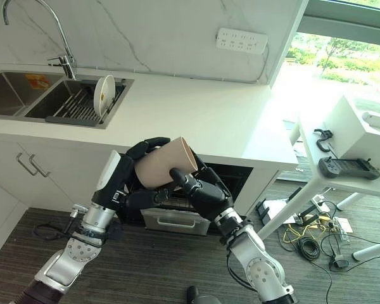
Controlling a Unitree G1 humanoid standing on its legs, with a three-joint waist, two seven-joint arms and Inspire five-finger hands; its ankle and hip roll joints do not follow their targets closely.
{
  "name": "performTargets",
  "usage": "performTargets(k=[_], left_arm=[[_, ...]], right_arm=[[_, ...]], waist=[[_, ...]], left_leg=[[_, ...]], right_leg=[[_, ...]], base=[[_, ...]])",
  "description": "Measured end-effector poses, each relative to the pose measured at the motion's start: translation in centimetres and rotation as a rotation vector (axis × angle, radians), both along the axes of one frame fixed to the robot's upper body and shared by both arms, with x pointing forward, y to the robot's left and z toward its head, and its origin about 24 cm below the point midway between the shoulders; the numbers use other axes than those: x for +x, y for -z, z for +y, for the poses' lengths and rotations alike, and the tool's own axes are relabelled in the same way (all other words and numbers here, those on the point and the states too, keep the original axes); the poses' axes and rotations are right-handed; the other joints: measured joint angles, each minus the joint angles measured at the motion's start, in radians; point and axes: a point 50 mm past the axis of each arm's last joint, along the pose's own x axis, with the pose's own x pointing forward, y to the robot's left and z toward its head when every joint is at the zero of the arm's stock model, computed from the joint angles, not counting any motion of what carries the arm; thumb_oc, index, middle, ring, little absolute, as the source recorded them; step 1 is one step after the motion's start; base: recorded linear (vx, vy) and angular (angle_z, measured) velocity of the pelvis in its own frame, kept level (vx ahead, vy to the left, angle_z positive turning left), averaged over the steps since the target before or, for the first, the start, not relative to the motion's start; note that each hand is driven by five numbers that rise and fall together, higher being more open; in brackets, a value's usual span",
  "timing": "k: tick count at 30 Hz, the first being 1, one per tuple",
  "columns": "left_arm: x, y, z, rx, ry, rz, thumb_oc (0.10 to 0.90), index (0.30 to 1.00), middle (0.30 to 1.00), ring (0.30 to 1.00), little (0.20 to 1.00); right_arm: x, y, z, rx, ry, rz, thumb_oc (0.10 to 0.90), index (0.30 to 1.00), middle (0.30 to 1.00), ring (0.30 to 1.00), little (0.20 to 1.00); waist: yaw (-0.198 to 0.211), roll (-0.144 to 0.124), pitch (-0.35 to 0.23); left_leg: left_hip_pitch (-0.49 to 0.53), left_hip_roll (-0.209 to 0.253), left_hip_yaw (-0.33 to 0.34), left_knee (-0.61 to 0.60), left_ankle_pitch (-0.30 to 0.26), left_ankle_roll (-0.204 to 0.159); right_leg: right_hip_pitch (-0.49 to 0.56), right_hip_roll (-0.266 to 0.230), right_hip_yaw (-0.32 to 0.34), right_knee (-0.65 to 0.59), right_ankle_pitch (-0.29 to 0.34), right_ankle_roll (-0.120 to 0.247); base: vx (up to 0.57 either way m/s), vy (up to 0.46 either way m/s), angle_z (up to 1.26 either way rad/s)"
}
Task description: Place the dishes in the dishwasher.
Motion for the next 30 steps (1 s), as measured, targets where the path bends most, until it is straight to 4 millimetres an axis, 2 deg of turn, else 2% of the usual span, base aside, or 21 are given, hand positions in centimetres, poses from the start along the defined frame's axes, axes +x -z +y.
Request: performTargets(k=[14, 15, 16, 17, 18, 23, 28, 29, 30], left_arm=[[0.1, -0.2, -0.3, 0.004, 0.025, 0.004, 0.4, 0.3, 0.3, 0.3, 0.3], [0.1, -0.2, -0.3, 0.004, 0.027, 0.002, 0.4, 0.3, 0.3, 0.3, 0.3], [0.1, -0.3, -0.4, 0.005, 0.029, 0.001, 0.4, 0.3, 0.3, 0.3, 0.3], [0.1, -0.3, -0.4, 0.004, 0.032, 0.0, 0.4, 0.3, 0.3, 0.3, 0.3], [0.1, -0.4, -0.5, 0.006, 0.037, -0.004, 0.4, 0.3, 0.3, 0.3, 0.3], [0.4, -0.6, -0.8, 0.063, 0.063, 0.014, 0.4, 0.3, 0.3, 0.3, 0.3], [0.6, -0.6, -0.8, 0.091, 0.082, 0.026, 0.4, 0.3, 0.3, 0.3, 0.3], [0.6, -0.6, -0.9, 0.095, 0.083, 0.03, 0.464, 0.396, 0.396, 0.396, 0.396], [0.6, -0.6, -0.9, 0.098, 0.085, 0.033, 0.8, 0.9, 0.9, 0.9, 0.9]], right_arm=[[0.0, 0.0, 0.0, 0.051, -0.002, 0.013, 0.8, 0.9, 0.9, 0.9, 0.9], [0.0, 0.0, 0.1, 0.066, -0.002, 0.017, 0.728, 0.792, 0.792, 0.792, 0.792], [0.0, -0.1, 0.0, 0.075, -0.003, 0.018, 0.584, 0.575, 0.575, 0.575, 0.575], [0.0, -0.1, 0.0, 0.089, -0.003, 0.018, 0.474, 0.411, 0.411, 0.411, 0.411], [-0.1, -0.1, 0.1, 0.111, -0.003, 0.018, 0.4, 0.3, 0.3, 0.3, 0.3], [-0.5, 1.1, 0.0, 0.151, 0.032, 0.068, 0.4, 0.3, 0.3, 0.3, 0.3], [-0.8, 1.6, -0.1, 0.17, 0.043, 0.089, 0.4, 0.3, 0.3, 0.3, 0.3], [-0.9, 1.7, -0.1, 0.175, 0.044, 0.095, 0.4, 0.3, 0.3, 0.3, 0.3], [-1.0, 1.8, -0.2, 0.18, 0.045, 0.101, 0.4, 0.3, 0.3, 0.3, 0.3]], waist=[[0.0, 0.0, 0.0], [-0.001, 0.0, 0.0], [-0.001, 0.0, 0.0], [-0.001, 0.0, 0.0], [0.001, 0.0, 0.0], [0.0, 0.003, 0.001], [-0.003, 0.018, 0.001], [-0.002, 0.022, 0.001], [-0.002, 0.024, 0.001]], left_leg=[[0.0, 0.0, 0.0, -0.001, 0.0, 0.0], [0.0, 0.0, 0.001, -0.002, 0.0, 0.0], [0.0, 0.0, 0.001, -0.002, 0.0, 0.0], [0.0, 0.0, 0.001, -0.003, 0.0, 0.0], [0.001, 0.0, 0.0, -0.003, 0.0, 0.0], [0.003, 0.0, 0.002, -0.005, 0.0, 0.0], [0.004, 0.0, 0.004, -0.007, 0.001, 0.001], [0.004, 0.0, 0.004, -0.008, 0.001, 0.001], [0.005, 0.0, 0.005, -0.008, 0.001, 0.001]], right_leg=[[0.0, 0.0, 0.0, -0.002, 0.0, 0.0], [0.0, 0.0, 0.0, -0.002, 0.0, 0.0], [0.001, 0.0, 0.0, -0.003, 0.0, 0.0], [0.001, 0.0, 0.0, -0.004, 0.0, 0.0], [0.001, 0.0, 0.0, -0.004, 0.0, 0.0], [0.002, 0.0, 0.001, -0.008, 0.001, 0.001], [0.001, 0.0, 0.002, -0.008, 0.001, 0.001], [0.001, 0.0, 0.003, -0.008, 0.001, 0.001], [0.001, 0.0, 0.003, -0.008, 0.001, 0.001]], base=[[0.0, 0.0, 0.0], [0.0, 0.0, 0.0], [0.0, 0.0, 0.0], [0.0, 0.0, 0.0], [0.0, 0.0, 0.0], [-0.04, 0.011, -0.01], [-0.05, 0.015, -0.01], [-0.03, 0.007, -0.01], [0.0, 0.0, 0.0]])
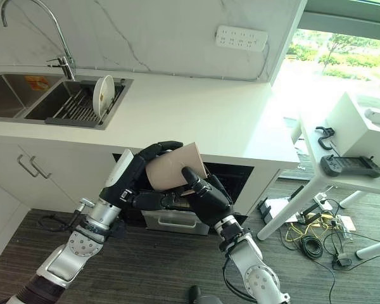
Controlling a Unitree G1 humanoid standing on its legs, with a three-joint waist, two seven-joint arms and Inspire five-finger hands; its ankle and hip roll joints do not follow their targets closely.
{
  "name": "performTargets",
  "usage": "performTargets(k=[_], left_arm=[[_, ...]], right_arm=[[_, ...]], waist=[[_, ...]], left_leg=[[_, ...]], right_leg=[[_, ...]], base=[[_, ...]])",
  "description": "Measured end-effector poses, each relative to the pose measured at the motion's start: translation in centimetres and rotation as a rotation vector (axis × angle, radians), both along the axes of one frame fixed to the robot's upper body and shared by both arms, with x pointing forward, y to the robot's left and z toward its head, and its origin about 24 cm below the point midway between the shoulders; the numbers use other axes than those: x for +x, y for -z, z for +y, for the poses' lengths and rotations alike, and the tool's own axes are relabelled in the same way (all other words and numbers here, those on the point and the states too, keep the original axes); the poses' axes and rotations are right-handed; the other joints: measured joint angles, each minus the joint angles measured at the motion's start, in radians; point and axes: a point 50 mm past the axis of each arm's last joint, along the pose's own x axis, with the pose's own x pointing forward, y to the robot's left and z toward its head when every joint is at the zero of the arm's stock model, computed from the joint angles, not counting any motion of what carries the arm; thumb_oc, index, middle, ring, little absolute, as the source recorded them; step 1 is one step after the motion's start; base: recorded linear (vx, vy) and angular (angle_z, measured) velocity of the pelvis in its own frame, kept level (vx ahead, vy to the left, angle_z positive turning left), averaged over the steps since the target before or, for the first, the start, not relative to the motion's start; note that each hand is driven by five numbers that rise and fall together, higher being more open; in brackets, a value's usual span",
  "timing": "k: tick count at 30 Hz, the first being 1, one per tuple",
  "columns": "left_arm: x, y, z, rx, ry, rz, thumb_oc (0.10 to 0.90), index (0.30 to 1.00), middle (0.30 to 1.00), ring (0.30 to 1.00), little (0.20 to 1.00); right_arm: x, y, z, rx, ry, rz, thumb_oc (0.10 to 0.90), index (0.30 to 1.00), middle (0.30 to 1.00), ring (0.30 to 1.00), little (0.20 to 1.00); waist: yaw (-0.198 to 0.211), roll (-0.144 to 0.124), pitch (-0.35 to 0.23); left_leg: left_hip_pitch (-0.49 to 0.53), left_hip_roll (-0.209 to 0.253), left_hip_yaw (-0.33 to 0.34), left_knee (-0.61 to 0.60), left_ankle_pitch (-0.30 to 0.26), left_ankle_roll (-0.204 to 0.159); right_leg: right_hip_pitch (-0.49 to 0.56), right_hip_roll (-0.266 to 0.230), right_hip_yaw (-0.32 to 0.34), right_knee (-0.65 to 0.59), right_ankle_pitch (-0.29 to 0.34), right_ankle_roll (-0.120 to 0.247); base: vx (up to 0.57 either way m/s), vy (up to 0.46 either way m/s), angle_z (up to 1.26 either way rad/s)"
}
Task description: Place the dishes in the dishwasher.
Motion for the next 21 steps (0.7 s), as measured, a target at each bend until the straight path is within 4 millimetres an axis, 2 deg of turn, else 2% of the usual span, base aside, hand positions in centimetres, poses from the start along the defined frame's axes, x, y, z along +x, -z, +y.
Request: performTargets(k=[8, 15, 18, 20, 21], left_arm=[[-0.4, -0.3, -0.2, -0.013, 0.029, -0.012, 0.8, 0.9, 0.9, 0.9, 0.9], [-1.2, -0.2, 0.7, -0.02, -0.002, -0.021, 0.8, 0.9, 0.9, 0.9, 0.9], [-1.9, 0.4, 2.7, 0.013, -0.098, -0.025, 0.8, 0.9, 0.9, 0.9, 0.9], [-1.4, 1.8, 5.7, 0.062, -0.259, 0.038, 0.8, 0.9, 0.9, 0.9, 0.9], [-1.5, 3.0, 8.1, 0.07, -0.388, 0.097, 0.8, 0.9, 0.9, 0.9, 0.9]], right_arm=[[-0.2, 0.2, -0.2, 0.007, 0.02, 0.009, 0.4, 0.3, 0.3, 0.3, 0.3], [-0.4, 0.5, 0.3, 0.031, 0.008, 0.025, 0.4, 0.3, 0.3, 0.3, 0.3], [0.0, 0.1, -0.4, 0.06, 0.062, 0.012, 0.4, 0.3, 0.3, 0.3, 0.3], [0.4, -0.5, -2.0, 0.073, 0.146, -0.022, 0.4, 0.3, 0.3, 0.3, 0.3], [0.6, -0.9, -3.5, 0.078, 0.219, -0.046, 0.4, 0.3, 0.3, 0.3, 0.3]], waist=[[0.002, 0.001, 0.0], [0.002, 0.006, 0.0], [0.003, 0.024, -0.001], [0.001, 0.03, -0.003], [-0.003, 0.03, -0.003]], left_leg=[[0.01, 0.0, 0.004, -0.015, 0.005, 0.001], [0.016, 0.001, 0.017, -0.025, 0.007, 0.003], [0.029, 0.0, 0.019, -0.039, 0.007, 0.003], [0.03, 0.0, 0.02, -0.043, 0.007, 0.003], [0.03, 0.001, 0.021, -0.045, 0.008, 0.002]], right_leg=[[0.001, 0.0, 0.002, 0.0, -0.001, 0.0], [-0.002, 0.0, 0.013, 0.0, -0.002, 0.002], [0.002, 0.0, 0.014, 0.001, -0.008, 0.0], [0.001, 0.001, 0.014, 0.003, -0.01, 0.0], [-0.002, 0.002, 0.017, 0.004, -0.01, -0.001]], base=[[-0.01, -0.001, 0.0], [-0.02, 0.017, -0.05], [0.0, 0.046, -0.03], [-0.01, 0.036, -0.02], [-0.01, 0.034, -0.05]])
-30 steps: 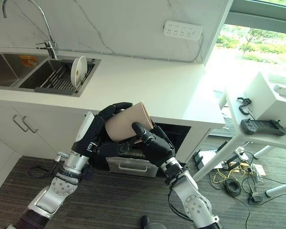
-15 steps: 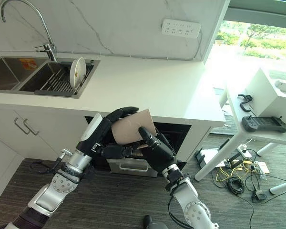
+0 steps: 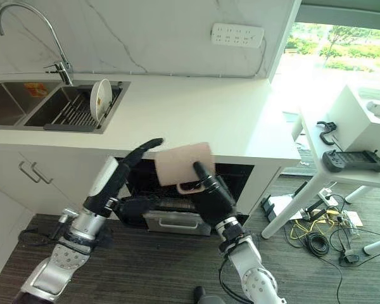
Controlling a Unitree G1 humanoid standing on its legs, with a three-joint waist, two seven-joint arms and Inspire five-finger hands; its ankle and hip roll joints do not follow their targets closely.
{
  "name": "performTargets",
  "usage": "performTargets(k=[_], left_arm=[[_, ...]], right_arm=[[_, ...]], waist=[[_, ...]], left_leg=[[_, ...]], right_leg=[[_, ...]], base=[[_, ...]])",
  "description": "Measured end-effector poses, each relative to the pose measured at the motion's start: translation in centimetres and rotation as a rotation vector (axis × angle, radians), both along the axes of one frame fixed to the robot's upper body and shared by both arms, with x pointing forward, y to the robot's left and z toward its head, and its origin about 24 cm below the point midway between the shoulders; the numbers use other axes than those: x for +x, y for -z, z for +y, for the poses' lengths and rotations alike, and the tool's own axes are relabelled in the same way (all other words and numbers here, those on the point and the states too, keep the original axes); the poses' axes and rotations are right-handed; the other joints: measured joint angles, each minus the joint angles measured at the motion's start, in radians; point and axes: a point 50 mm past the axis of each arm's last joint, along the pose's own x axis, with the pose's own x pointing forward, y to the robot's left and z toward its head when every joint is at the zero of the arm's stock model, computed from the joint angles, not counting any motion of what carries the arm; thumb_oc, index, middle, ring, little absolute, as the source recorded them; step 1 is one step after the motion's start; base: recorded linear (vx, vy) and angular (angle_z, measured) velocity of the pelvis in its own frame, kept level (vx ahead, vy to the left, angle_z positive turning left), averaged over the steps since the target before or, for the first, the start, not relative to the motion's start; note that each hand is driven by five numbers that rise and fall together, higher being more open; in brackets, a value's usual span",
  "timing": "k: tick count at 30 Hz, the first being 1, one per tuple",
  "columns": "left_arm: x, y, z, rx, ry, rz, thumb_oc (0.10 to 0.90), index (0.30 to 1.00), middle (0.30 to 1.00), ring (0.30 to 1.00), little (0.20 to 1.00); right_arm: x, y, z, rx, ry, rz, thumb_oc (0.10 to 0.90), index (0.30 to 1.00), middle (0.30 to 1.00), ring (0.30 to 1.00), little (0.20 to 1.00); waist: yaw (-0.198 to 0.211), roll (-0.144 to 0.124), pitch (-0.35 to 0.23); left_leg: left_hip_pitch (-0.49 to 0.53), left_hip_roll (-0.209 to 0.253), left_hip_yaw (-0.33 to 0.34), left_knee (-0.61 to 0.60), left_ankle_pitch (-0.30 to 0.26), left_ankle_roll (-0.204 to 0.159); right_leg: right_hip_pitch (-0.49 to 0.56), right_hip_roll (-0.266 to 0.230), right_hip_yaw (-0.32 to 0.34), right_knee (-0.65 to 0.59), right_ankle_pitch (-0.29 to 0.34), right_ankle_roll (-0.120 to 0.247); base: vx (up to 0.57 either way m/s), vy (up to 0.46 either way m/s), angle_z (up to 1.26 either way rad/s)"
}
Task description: Place the dishes in the dishwasher.
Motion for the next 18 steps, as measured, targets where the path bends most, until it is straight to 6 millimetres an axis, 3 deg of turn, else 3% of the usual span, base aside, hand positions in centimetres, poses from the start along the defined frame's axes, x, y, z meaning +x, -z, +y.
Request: performTargets(k=[2, 4, 9, 18], left_arm=[[-0.8, 1.9, 3.4, 0.009, -0.179, 0.09, 0.8, 0.9, 0.9, 0.9, 0.9], [-1.6, 3.0, 4.9, 0.014, -0.263, 0.139, 0.8, 0.9, 0.9, 0.9, 0.9], [-3.1, 4.2, 5.5, 0.016, -0.301, 0.182, 0.8, 0.9, 0.9, 0.9, 0.9], [-2.1, 3.6, 4.9, -0.016, -0.248, 0.176, 0.8, 0.9, 0.9, 0.9, 0.9]], right_arm=[[0.0, -0.6, -2.5, 0.008, 0.128, -0.034, 0.4, 0.3, 0.3, 0.3, 0.3], [0.0, -1.0, -3.8, 0.029, 0.194, -0.054, 0.4, 0.3, 0.3, 0.3, 0.3], [0.0, -0.8, -3.2, 0.048, 0.162, -0.043, 0.4, 0.3, 0.3, 0.3, 0.3], [0.0, -0.8, -3.1, 0.044, 0.149, -0.037, 0.4, 0.3, 0.3, 0.3, 0.3]], waist=[[0.0, 0.0, 0.0], [0.002, 0.0, 0.0], [0.008, -0.001, 0.0], [0.004, -0.003, 0.001]], left_leg=[[0.0, 0.0, 0.002, -0.002, 0.001, -0.001], [0.0, 0.0, 0.002, -0.004, 0.001, -0.001], [0.001, -0.002, 0.003, -0.007, 0.001, -0.001], [0.013, 0.0, 0.006, -0.018, 0.002, -0.002]], right_leg=[[-0.004, 0.0, 0.001, -0.001, 0.0, 0.0], [-0.005, 0.001, 0.002, 0.0, -0.002, 0.002], [-0.011, -0.001, 0.003, 0.005, -0.011, 0.005], [-0.011, -0.001, 0.003, 0.013, -0.022, 0.007]], base=[[0.0, 0.017, -0.02], [0.0, 0.033, 0.0], [0.0, 0.015, 0.0], [0.0, 0.0, 0.0]])
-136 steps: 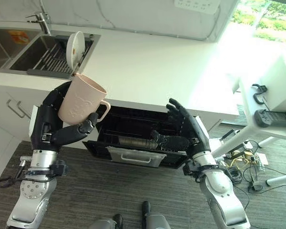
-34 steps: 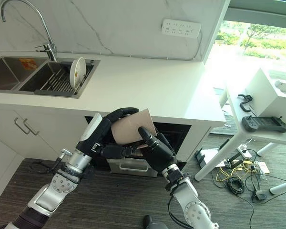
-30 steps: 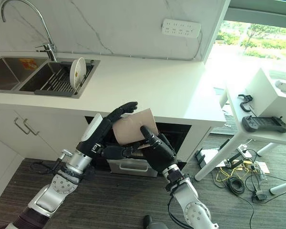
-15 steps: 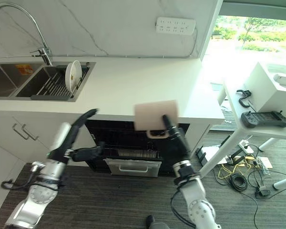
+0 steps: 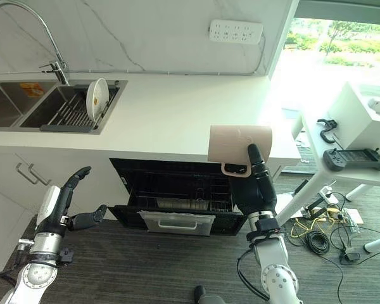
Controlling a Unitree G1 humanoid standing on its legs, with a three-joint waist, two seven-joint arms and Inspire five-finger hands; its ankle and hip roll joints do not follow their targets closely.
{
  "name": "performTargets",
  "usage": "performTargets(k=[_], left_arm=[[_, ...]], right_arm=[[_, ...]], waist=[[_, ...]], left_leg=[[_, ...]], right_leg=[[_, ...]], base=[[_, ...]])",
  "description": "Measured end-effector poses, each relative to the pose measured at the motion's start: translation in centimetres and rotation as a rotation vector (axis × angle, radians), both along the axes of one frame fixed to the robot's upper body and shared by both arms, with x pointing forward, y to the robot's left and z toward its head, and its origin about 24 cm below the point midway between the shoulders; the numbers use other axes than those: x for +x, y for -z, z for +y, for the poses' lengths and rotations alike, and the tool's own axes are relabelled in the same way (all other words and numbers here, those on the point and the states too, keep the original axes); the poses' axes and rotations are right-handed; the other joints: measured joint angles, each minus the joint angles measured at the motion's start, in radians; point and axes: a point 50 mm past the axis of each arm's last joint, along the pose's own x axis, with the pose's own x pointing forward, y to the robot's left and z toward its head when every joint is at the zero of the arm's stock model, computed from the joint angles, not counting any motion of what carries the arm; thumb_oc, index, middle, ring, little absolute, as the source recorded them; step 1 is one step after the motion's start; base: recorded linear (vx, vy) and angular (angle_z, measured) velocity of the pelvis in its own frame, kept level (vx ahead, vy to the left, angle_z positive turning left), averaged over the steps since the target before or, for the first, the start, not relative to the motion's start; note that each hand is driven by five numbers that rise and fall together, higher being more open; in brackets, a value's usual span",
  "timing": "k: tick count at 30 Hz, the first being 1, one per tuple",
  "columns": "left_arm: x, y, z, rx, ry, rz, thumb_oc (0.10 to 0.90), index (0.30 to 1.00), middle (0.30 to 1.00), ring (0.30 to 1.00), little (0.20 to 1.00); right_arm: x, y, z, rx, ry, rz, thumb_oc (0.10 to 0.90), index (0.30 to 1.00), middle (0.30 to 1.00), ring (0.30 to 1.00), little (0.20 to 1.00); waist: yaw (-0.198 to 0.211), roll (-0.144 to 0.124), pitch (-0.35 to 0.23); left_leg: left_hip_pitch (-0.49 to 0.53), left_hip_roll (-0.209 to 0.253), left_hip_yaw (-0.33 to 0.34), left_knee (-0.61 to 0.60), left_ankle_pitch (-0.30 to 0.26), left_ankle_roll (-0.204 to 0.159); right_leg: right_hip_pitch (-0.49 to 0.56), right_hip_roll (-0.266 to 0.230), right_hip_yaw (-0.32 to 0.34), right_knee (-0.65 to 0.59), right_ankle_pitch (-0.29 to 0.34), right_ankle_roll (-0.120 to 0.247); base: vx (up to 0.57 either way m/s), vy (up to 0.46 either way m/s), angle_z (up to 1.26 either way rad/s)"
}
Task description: Place the dishes in the dishwasher.
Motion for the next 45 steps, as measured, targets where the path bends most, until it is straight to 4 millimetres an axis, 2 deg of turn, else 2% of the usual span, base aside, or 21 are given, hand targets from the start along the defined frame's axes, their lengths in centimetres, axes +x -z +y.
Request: performTargets(k=[4, 8, 13, 16, 20, 21, 23, 26, 29, 32, 37, 45], left_arm=[[2.0, -0.9, -3.0, -0.13, 0.181, 0.011, 0.8, 0.9, 0.9, 0.9, 0.9], [3.6, -1.6, -6.2, -0.108, 0.333, 0.022, 0.8, 0.9, 0.9, 0.9, 0.9], [6.1, -2.3, -7.0, -0.057, 0.332, 0.061, 0.8, 0.9, 0.9, 0.9, 0.9], [7.2, -1.5, -7.5, -0.037, 0.334, 0.132, 0.8, 0.9, 0.9, 0.9, 0.9], [7.4, 1.9, -6.9, -0.134, 0.278, 0.321, 0.8, 0.9, 0.9, 0.9, 0.9], [7.0, 3.9, -6.1, -0.141, 0.234, 0.415, 0.8, 0.9, 0.9, 0.9, 0.9], [6.4, 5.8, -5.5, -0.162, 0.19, 0.507, 0.8, 0.9, 0.9, 0.9, 0.9], [5.8, 7.5, -4.8, -0.166, 0.134, 0.6, 0.8, 0.9, 0.9, 0.9, 0.9], [5.4, 9.3, -4.7, -0.153, 0.114, 0.747, 0.8, 0.9, 0.9, 0.9, 0.9], [6.2, 9.1, -4.6, -0.151, 0.122, 0.795, 0.8, 0.9, 0.9, 0.9, 0.9], [6.0, 9.8, -4.4, -0.157, 0.104, 0.85, 0.8, 0.9, 0.9, 0.9, 0.9], [6.4, 10.6, -4.2, -0.109, 0.079, 0.905, 0.8, 0.9, 0.9, 0.9, 0.9]], right_arm=[[0.1, 0.1, 0.5, -0.018, -0.011, 0.003, 0.4, 0.3, 0.3, 0.3, 0.3], [0.1, 0.3, 1.6, -0.026, -0.055, 0.014, 0.4, 0.3, 0.3, 0.3, 0.3], [0.2, 0.3, 1.9, -0.058, -0.072, 0.017, 0.4, 0.3, 0.3, 0.3, 0.3], [0.2, 0.3, 2.1, -0.065, -0.08, 0.019, 0.4, 0.3, 0.3, 0.3, 0.3], [0.2, 0.4, 2.3, -0.071, -0.106, 0.029, 0.4, 0.3, 0.3, 0.3, 0.3], [0.3, 0.4, 2.5, -0.074, -0.121, 0.033, 0.4, 0.3, 0.3, 0.3, 0.3], [0.3, 0.3, 2.4, -0.079, -0.129, 0.034, 0.4, 0.3, 0.3, 0.3, 0.3], [0.4, 0.3, 2.3, -0.095, -0.148, 0.041, 0.4, 0.3, 0.3, 0.3, 0.3], [0.5, 0.1, 1.9, -0.131, -0.165, 0.048, 0.4, 0.3, 0.3, 0.3, 0.3], [0.7, -0.1, 2.0, -0.134, -0.177, 0.053, 0.4, 0.3, 0.3, 0.3, 0.3], [0.8, -0.1, 2.2, -0.139, -0.194, 0.068, 0.4, 0.3, 0.3, 0.3, 0.3], [0.8, -0.1, 1.8, -0.179, -0.211, 0.09, 0.4, 0.3, 0.3, 0.3, 0.3]], waist=[[-0.004, -0.006, 0.001], [-0.036, -0.005, 0.001], [-0.08, -0.005, 0.001], [-0.102, -0.004, 0.0], [-0.119, 0.003, 0.0], [-0.139, 0.007, 0.0], [-0.142, 0.014, 0.0], [-0.167, 0.024, 0.0], [-0.175, 0.044, -0.005], [-0.185, 0.05, -0.005], [-0.214, 0.071, -0.016], [-0.223, 0.082, -0.024]], left_leg=[[0.004, 0.0, 0.002, -0.003, 0.0, 0.0], [0.011, 0.001, 0.02, -0.009, 0.0, 0.0], [0.04, 0.003, 0.046, -0.024, 0.0, 0.0], [0.041, 0.004, 0.056, -0.024, 0.0, 0.0], [0.061, 0.007, 0.079, -0.036, 0.0, 0.0], [0.068, 0.008, 0.083, -0.042, 0.0, 0.0], [0.075, 0.01, 0.103, -0.044, 0.0, 0.0], [0.078, 0.009, 0.11, -0.05, 0.0, 0.0], [0.094, 0.008, 0.124, -0.057, 0.0, 0.0], [0.097, 0.008, 0.132, -0.057, 0.0, 0.0], [0.103, 0.007, 0.138, -0.057, 0.0, 0.0], [0.104, 0.009, 0.149, -0.056, 0.0, 0.0]], right_leg=[[-0.002, 0.0, 0.0, -0.001, -0.005, 0.006], [-0.001, 0.004, 0.013, 0.0, 0.0, 0.0], [0.007, 0.008, 0.031, 0.002, -0.008, 0.012], [0.003, 0.007, 0.032, 0.006, -0.008, 0.011], [0.004, 0.016, 0.052, 0.01, -0.007, 0.01], [0.008, 0.016, 0.053, 0.008, -0.009, 0.01], [0.007, 0.013, 0.051, 0.008, -0.008, 0.009], [0.007, 0.015, 0.054, 0.008, -0.002, 0.008], [0.017, 0.018, 0.069, 0.006, 0.004, 0.004], [0.017, 0.019, 0.076, 0.005, 0.004, 0.011], [0.017, 0.019, 0.082, 0.005, 0.005, 0.012], [0.016, 0.024, 0.091, 0.005, 0.01, 0.013]], base=[[0.0, -0.002, -0.01], [0.02, 0.0, -0.09], [0.03, 0.011, -0.17], [0.04, 0.016, -0.08], [0.03, 0.02, -0.17], [0.04, 0.026, -0.19], [0.04, 0.03, -0.24], [0.04, 0.035, -0.11], [0.03, 0.044, -0.12], [0.04, 0.038, -0.08], [0.02, 0.014, -0.04], [0.01, 0.007, -0.03]])
